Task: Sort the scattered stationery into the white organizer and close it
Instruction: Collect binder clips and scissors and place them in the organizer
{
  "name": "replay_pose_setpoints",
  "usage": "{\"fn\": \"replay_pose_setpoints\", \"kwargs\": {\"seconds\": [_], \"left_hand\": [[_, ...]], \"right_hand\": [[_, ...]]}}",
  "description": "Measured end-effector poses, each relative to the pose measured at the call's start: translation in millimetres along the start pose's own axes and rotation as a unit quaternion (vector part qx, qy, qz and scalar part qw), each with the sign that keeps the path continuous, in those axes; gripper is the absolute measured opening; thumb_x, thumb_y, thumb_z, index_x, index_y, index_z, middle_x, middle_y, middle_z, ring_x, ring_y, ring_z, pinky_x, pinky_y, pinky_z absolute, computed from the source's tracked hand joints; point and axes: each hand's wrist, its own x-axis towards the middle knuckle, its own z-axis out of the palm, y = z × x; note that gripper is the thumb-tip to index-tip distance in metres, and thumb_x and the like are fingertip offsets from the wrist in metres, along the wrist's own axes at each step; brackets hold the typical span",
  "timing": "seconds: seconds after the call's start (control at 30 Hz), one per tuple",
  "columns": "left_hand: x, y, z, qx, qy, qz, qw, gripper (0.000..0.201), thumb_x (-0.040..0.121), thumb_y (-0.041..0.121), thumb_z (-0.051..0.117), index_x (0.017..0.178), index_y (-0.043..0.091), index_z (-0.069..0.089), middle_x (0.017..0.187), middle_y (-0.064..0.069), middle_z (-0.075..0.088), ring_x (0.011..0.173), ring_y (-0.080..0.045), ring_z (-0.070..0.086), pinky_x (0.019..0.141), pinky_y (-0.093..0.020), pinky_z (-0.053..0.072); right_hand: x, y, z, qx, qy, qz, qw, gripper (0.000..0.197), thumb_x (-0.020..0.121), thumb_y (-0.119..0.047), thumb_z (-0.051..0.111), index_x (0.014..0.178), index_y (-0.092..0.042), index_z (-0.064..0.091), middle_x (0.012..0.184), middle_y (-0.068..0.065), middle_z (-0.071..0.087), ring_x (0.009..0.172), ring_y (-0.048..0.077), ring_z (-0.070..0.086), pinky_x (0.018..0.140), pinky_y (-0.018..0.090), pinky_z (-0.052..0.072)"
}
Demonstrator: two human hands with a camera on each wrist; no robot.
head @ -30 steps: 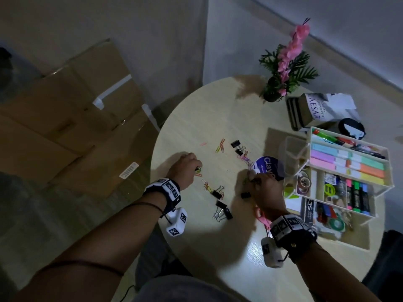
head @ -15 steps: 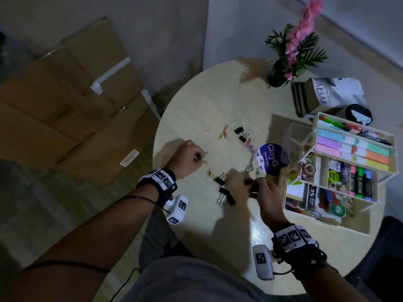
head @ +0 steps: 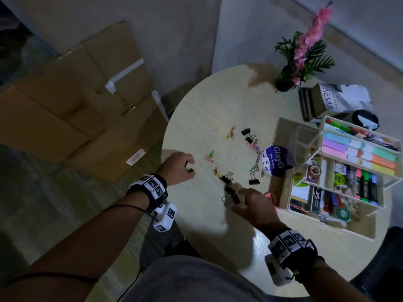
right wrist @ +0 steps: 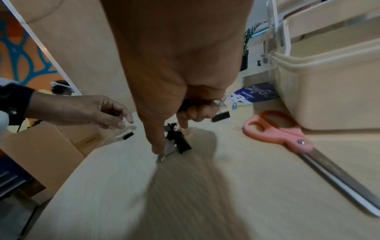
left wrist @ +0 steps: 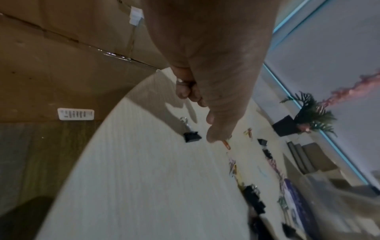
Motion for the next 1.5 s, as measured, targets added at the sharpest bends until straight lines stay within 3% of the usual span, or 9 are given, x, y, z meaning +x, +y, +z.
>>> {"fn": "replay_pose_setpoints", "kwargs": {"seconds": [0.1, 0.4, 0.57, 0.77, 0.87, 1.03, 1.23, 1.4, 1.5], "left_hand": [[-5.3, -1.8, 7.9, 0.061, -0.033, 0.002, 0.998, 0.052, 0.078, 0.030, 0.091, 0.122, 0.011, 0.073, 0.117, -0.012, 0.070, 0.106, -0.027, 0.067, 0.091, -0.039, 0.056], [-9.2, 3.7, 15.7, 0.114, -0.010, -0.007, 0.993, 0.035, 0.084, 0.027, 0.087, 0.114, 0.011, 0.078, 0.109, -0.012, 0.075, 0.101, -0.029, 0.070, 0.085, -0.037, 0.057], [-12.8, 9.1, 24.9, 0.118, -0.017, 0.027, 0.992, 0.035, 0.085, 0.046, 0.082, 0.075, 0.015, 0.069, 0.073, 0.002, 0.063, 0.071, -0.019, 0.062, 0.065, -0.036, 0.052], [-16.6, 45.4, 35.2, 0.027, -0.019, 0.054, 0.998, 0.046, 0.085, 0.051, 0.079, 0.061, 0.026, 0.049, 0.069, 0.002, 0.061, 0.068, -0.018, 0.063, 0.065, -0.040, 0.056], [-15.2, 80.1, 41.2, -0.017, -0.028, 0.084, 0.996, 0.037, 0.089, 0.049, 0.077, 0.067, 0.034, 0.051, 0.073, 0.008, 0.062, 0.071, -0.010, 0.063, 0.066, -0.035, 0.054], [-8.5, 148.7, 63.7, -0.072, -0.052, 0.122, 0.989, 0.025, 0.093, 0.048, 0.072, 0.085, 0.026, 0.065, 0.081, 0.009, 0.066, 0.073, -0.004, 0.062, 0.065, -0.024, 0.048], [-2.6, 228.7, 109.6, -0.094, -0.097, 0.155, 0.979, 0.023, 0.095, 0.045, 0.071, 0.091, 0.024, 0.065, 0.086, 0.007, 0.068, 0.078, -0.011, 0.064, 0.072, -0.035, 0.054], [-1.8, 297.2, 157.9, -0.092, -0.146, 0.180, 0.968, 0.026, 0.100, 0.043, 0.066, 0.095, 0.018, 0.065, 0.082, 0.005, 0.067, 0.071, -0.006, 0.062, 0.064, -0.024, 0.047], [1.9, 331.2, 192.2, -0.066, -0.175, 0.190, 0.964, 0.027, 0.102, 0.045, 0.061, 0.097, 0.018, 0.063, 0.092, 0.000, 0.067, 0.082, -0.016, 0.063, 0.076, -0.037, 0.051]], "right_hand": [[-2.6, 2.9, 7.4, -0.010, 0.006, -0.009, 1.000, 0.047, 0.090, -0.053, 0.069, 0.128, -0.026, 0.062, 0.106, 0.001, 0.069, 0.084, 0.016, 0.067, 0.072, 0.032, 0.058], [5.8, 3.4, 27.6, -0.032, 0.050, -0.013, 0.998, 0.033, 0.101, -0.053, 0.054, 0.113, -0.024, 0.063, 0.089, 0.003, 0.066, 0.074, 0.025, 0.066, 0.062, 0.039, 0.054], [7.5, 1.6, 29.1, -0.032, 0.065, -0.015, 0.997, 0.029, 0.101, -0.043, 0.053, 0.112, -0.018, 0.062, 0.089, 0.008, 0.067, 0.075, 0.032, 0.066, 0.057, 0.032, 0.037], [0.4, 12.8, 32.2, -0.007, 0.040, 0.015, 0.999, 0.026, 0.089, -0.043, 0.066, 0.108, -0.025, 0.064, 0.085, 0.006, 0.067, 0.076, 0.032, 0.069, 0.061, 0.036, 0.048], [-17.0, 16.8, 16.1, 0.021, 0.025, 0.030, 0.999, 0.029, 0.086, -0.032, 0.073, 0.107, -0.012, 0.069, 0.100, 0.009, 0.068, 0.091, 0.031, 0.068, 0.074, 0.037, 0.051], [-67.9, 54.0, -32.0, 0.157, 0.097, 0.024, 0.983, 0.022, 0.078, -0.037, 0.073, 0.092, -0.019, 0.073, 0.084, -0.002, 0.070, 0.067, 0.009, 0.059, 0.063, 0.030, 0.051], [-117.4, 178.7, -119.4, 0.047, 0.179, 0.247, 0.951, 0.043, 0.078, -0.055, 0.079, 0.064, -0.015, 0.068, 0.056, 0.002, 0.062, 0.054, 0.021, 0.060, 0.050, 0.031, 0.040], [-126.4, 249.2, -134.2, -0.049, 0.094, 0.330, 0.938, 0.065, 0.079, -0.064, 0.077, 0.112, -0.008, 0.066, 0.105, 0.014, 0.072, 0.096, 0.035, 0.071, 0.072, 0.035, 0.052], [-118.8, 262.5, -127.6, -0.064, 0.051, 0.315, 0.946, 0.082, 0.071, -0.077, 0.074, 0.119, -0.011, 0.064, 0.112, 0.012, 0.073, 0.101, 0.032, 0.072, 0.078, 0.036, 0.055]]}}
